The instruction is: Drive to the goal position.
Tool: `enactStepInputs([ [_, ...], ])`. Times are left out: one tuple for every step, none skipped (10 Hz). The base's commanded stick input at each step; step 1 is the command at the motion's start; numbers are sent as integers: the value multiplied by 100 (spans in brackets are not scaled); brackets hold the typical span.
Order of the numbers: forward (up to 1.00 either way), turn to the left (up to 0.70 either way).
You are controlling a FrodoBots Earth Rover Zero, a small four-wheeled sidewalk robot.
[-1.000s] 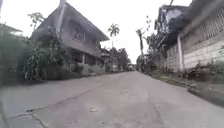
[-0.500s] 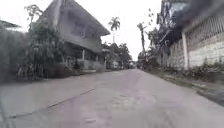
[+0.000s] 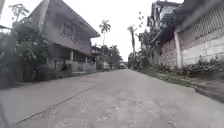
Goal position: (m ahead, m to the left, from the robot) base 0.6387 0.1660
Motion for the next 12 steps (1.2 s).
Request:
enactStepInputs([
  [85, 0],
  [85, 0],
  [85, 0],
  [85, 0],
  [85, 0],
  [85, 0],
  [85, 0],
  [85, 0],
  [85, 0],
  [85, 0],
  [85, 0],
  [85, 0],
])
